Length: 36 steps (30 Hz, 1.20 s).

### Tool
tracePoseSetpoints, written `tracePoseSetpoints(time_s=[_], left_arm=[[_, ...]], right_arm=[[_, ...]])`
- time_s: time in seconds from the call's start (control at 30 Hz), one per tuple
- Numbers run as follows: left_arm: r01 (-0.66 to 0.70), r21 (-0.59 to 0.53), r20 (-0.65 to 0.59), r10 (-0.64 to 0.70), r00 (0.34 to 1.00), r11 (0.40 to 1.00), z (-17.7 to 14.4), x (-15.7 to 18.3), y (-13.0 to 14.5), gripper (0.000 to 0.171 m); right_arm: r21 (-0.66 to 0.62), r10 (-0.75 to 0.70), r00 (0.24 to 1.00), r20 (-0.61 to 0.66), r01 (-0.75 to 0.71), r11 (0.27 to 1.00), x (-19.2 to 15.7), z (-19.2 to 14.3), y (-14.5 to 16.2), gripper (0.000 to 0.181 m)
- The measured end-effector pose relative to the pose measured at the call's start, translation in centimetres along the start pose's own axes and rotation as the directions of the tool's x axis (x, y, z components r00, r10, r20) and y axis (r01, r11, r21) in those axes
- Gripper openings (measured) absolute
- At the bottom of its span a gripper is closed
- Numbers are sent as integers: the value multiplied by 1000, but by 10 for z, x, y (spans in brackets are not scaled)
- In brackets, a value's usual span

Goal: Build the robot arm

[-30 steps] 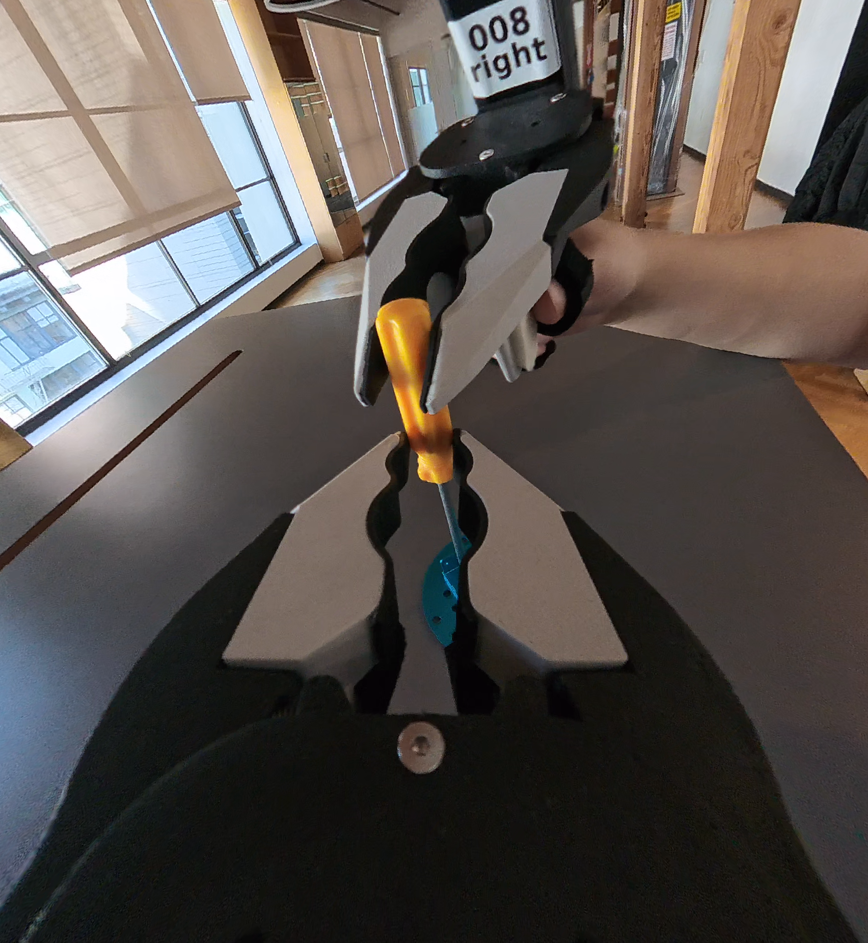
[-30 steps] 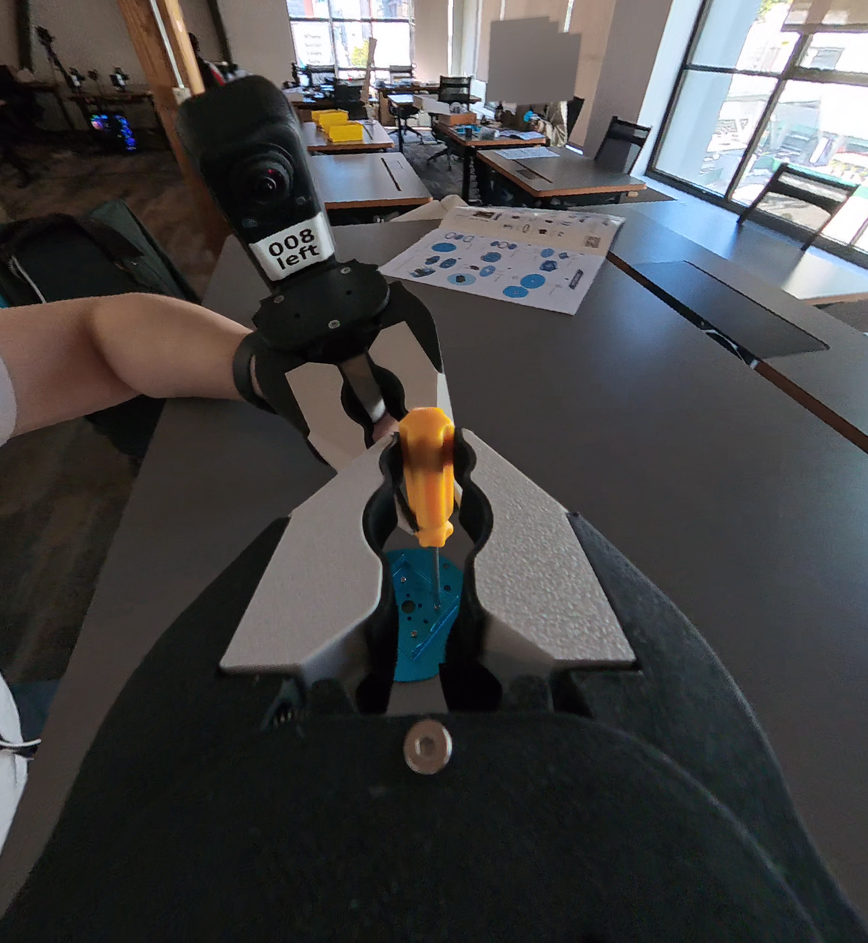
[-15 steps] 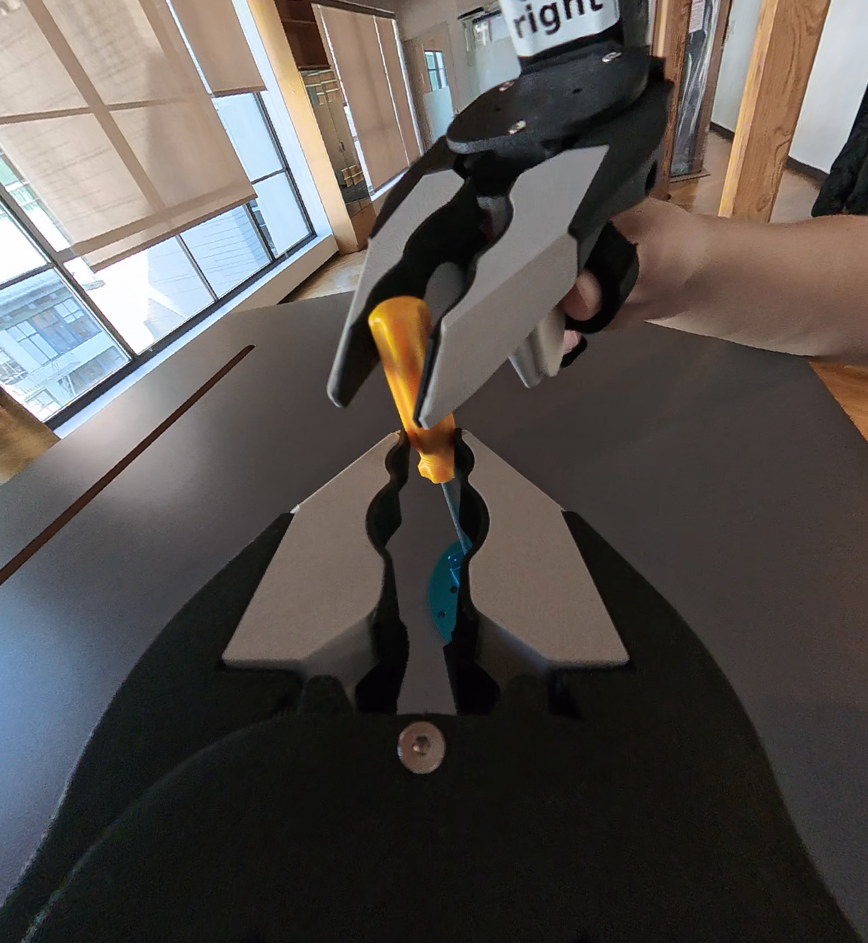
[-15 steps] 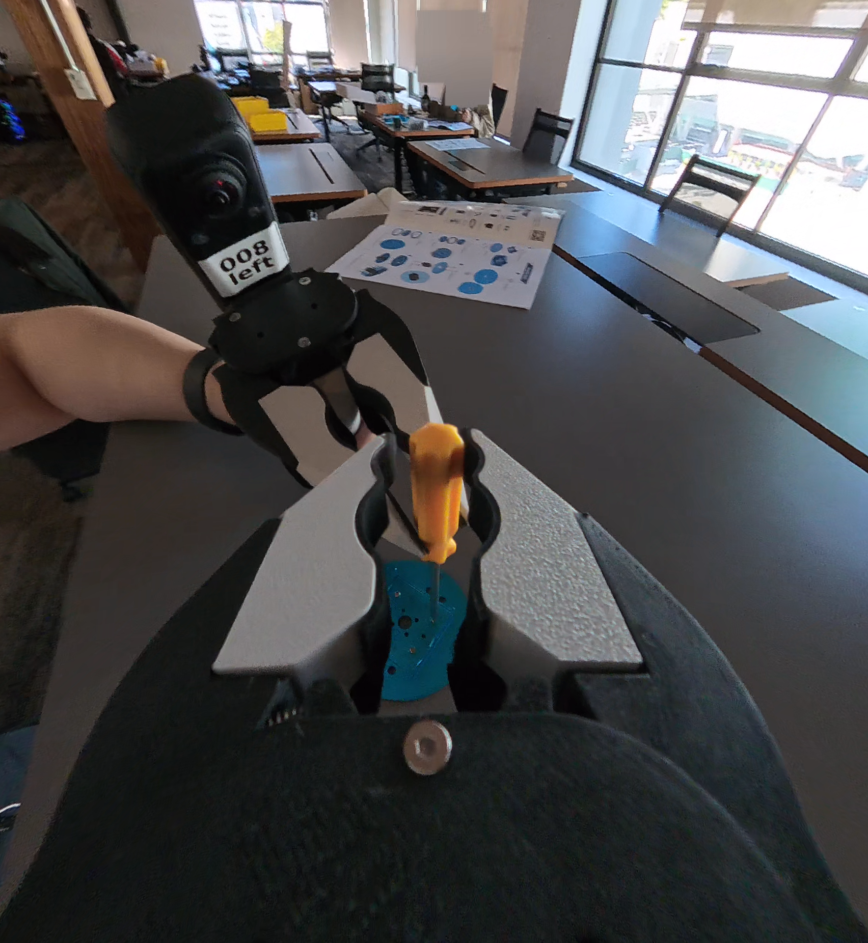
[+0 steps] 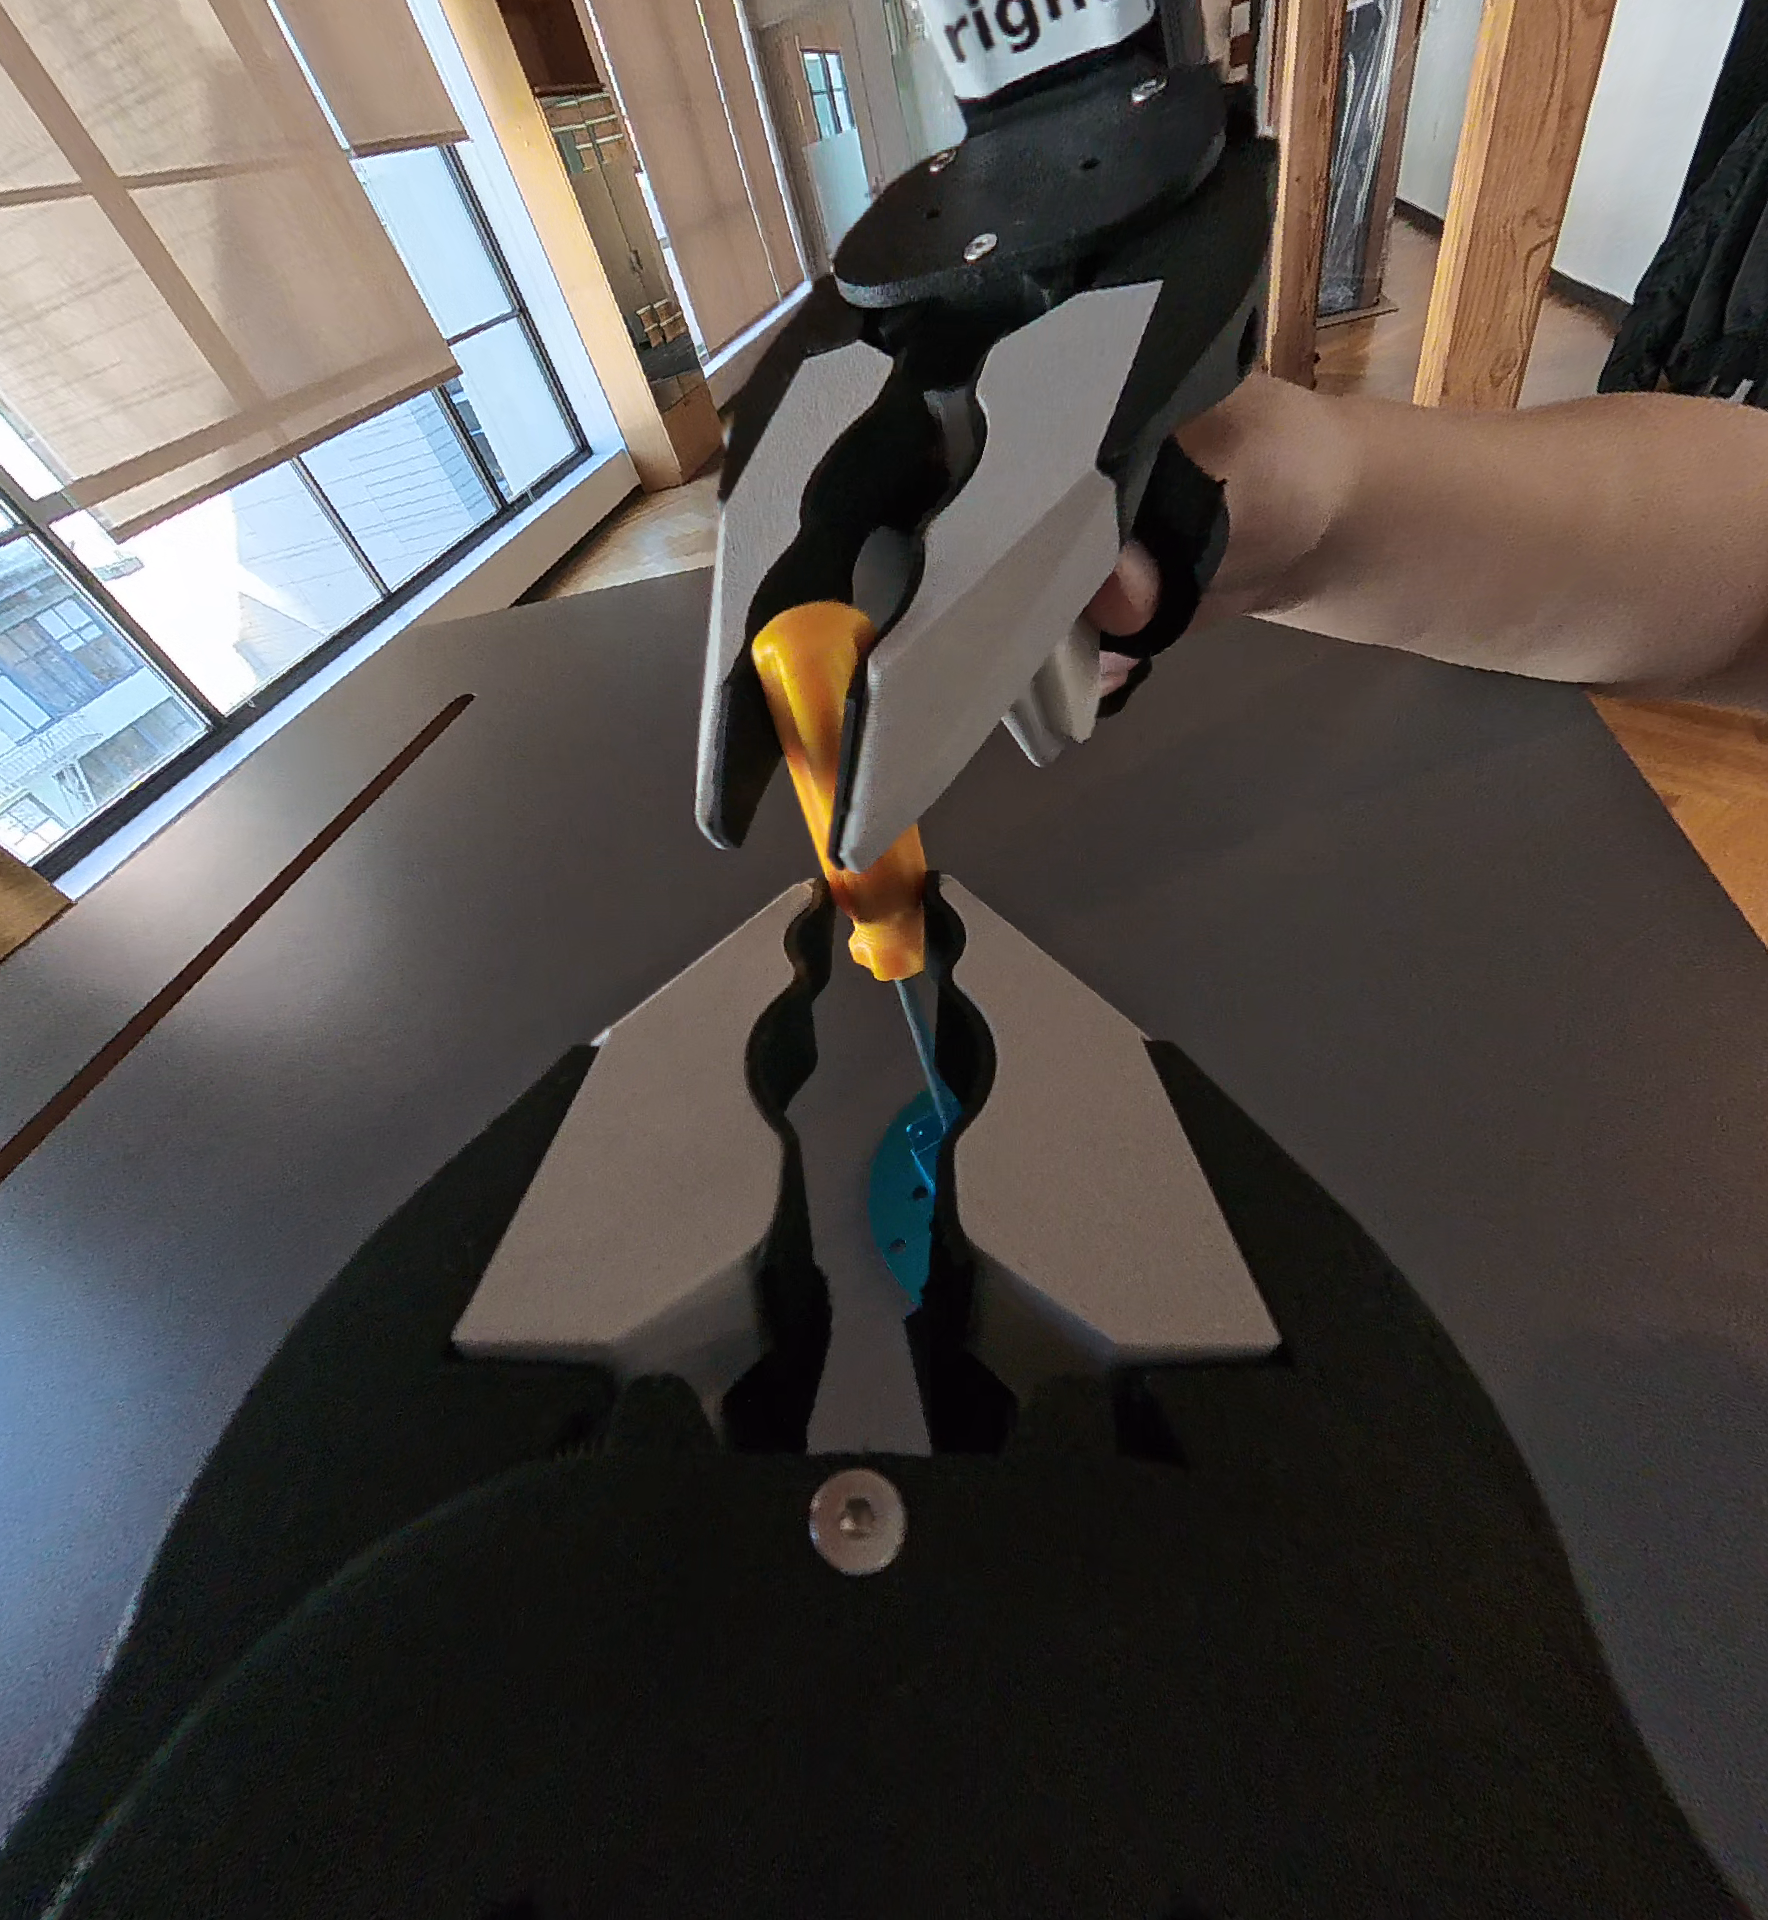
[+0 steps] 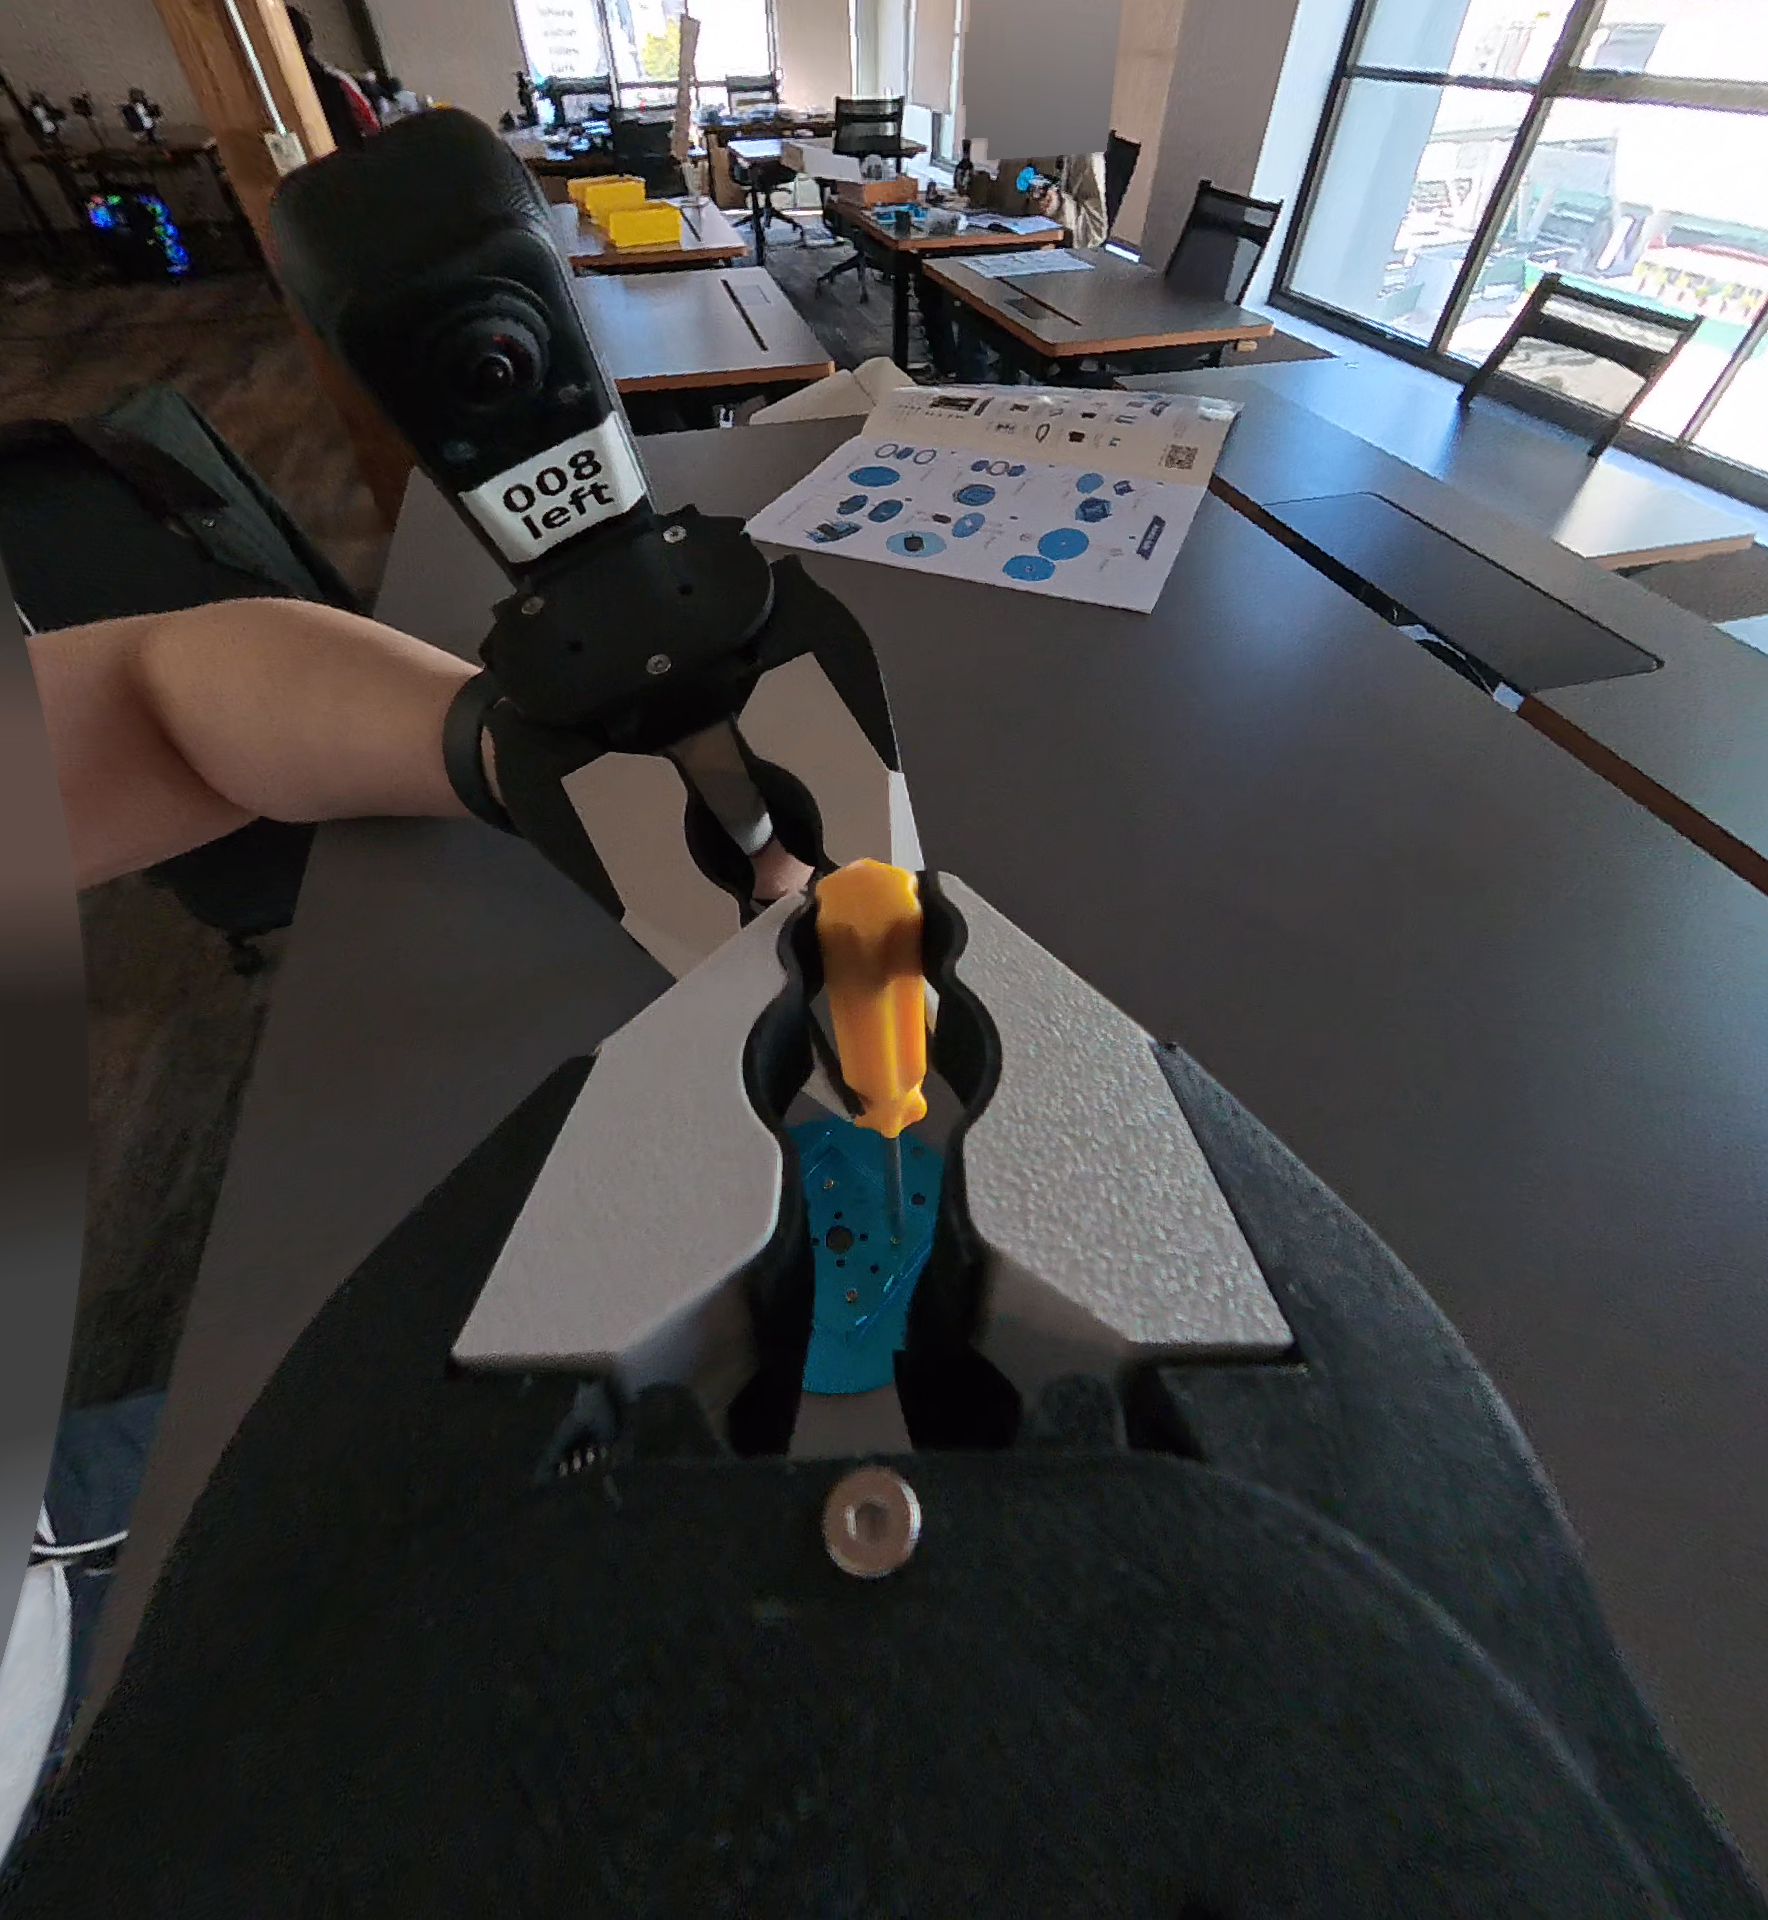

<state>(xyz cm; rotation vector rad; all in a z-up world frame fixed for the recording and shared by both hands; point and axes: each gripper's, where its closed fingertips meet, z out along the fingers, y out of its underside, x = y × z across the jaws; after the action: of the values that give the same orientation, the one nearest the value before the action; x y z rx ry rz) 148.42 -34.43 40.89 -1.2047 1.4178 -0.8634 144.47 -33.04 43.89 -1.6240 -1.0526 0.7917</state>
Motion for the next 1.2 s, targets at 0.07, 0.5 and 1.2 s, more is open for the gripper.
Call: tracePoseSetpoints(time_s=[0.07,0.5,1.2], left_arm=[[3,-1,0,-3,1000,1000,-1,0,0,15],[-12,4,38,12,999,1000,-4,2,2,16],[10,-36,-16,-10,1000,999,-2,-1,3,11]], right_arm=[[10,38,999,-17,-38,999,1,0,0,17],[6,10,998,-62,-10,1000,-1,1,0,17],[19,-21,998,-66,23,1000,3,6,3,14]])
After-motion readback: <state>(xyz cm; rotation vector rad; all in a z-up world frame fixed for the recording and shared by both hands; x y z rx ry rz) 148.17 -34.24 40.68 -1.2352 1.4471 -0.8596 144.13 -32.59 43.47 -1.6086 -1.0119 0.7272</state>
